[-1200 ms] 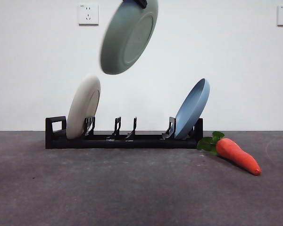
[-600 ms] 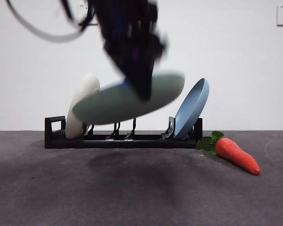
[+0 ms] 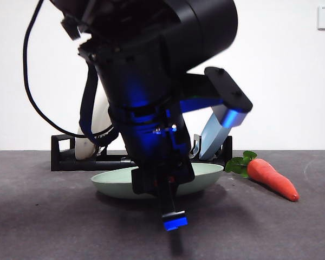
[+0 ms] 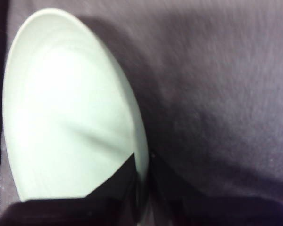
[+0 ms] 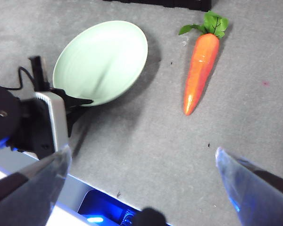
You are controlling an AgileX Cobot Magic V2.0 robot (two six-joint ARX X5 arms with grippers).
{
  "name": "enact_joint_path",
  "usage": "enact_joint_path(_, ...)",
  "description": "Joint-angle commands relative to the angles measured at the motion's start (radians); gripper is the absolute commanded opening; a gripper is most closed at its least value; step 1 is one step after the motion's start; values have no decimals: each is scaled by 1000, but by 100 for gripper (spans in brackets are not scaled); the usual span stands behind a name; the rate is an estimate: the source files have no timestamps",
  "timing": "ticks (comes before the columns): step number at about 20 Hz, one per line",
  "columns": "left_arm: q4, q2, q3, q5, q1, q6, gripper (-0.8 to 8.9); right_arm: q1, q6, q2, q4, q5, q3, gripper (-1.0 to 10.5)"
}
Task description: Take the green plate from the plate rack,put the plate on the table,take the carrot from the table,put the carrot in the plate
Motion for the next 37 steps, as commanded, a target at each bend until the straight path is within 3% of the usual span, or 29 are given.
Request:
enact_joint_path(1, 15, 3, -6, 10, -5, 3, -3, 2, 7, 5, 7, -2, 2, 658)
enact_joint_path(3, 20, 3, -5, 11, -5, 3, 41, 2, 7, 10, 9, -2, 2, 658)
enact_joint_path(5, 12, 3, -5, 19, -6, 3, 220, 2, 8, 20, 10, -2, 2, 658)
enact_joint_path(7, 14, 3, -5, 21, -12, -3, 289, 2, 23, 34, 12, -1, 2, 658)
enact_joint_path(13, -30, -50, 29, 17, -14, -45, 289, 3, 26, 108, 74, 0, 2, 658)
enact_joint_path(17, -145, -186, 91, 32, -19, -224, 289, 3, 38, 231, 200, 1, 2, 658)
enact_joint_path(20, -220, -332, 127, 135, -22, -383, 289, 15, 50, 372, 343, 4, 2, 658)
enact_joint_path(24, -248, -531, 127, 216, -26, -510, 288, 37, 67, 580, 502, 10, 2, 657)
enact_joint_path(28, -307, -692, 127, 264, -27, -597, 288, 90, 70, 768, 643, 119, 2, 657)
enact_joint_path(32, -359, -787, 127, 283, -27, -632, 288, 141, 70, 901, 772, 244, 2, 643)
enact_joint_path(34, -389, -811, 127, 283, -27, -654, 288, 154, 82, 943, 820, 270, 2, 550)
enact_joint_path(37, -410, -818, 127, 283, -27, -661, 288, 164, 96, 983, 851, 303, 2, 526)
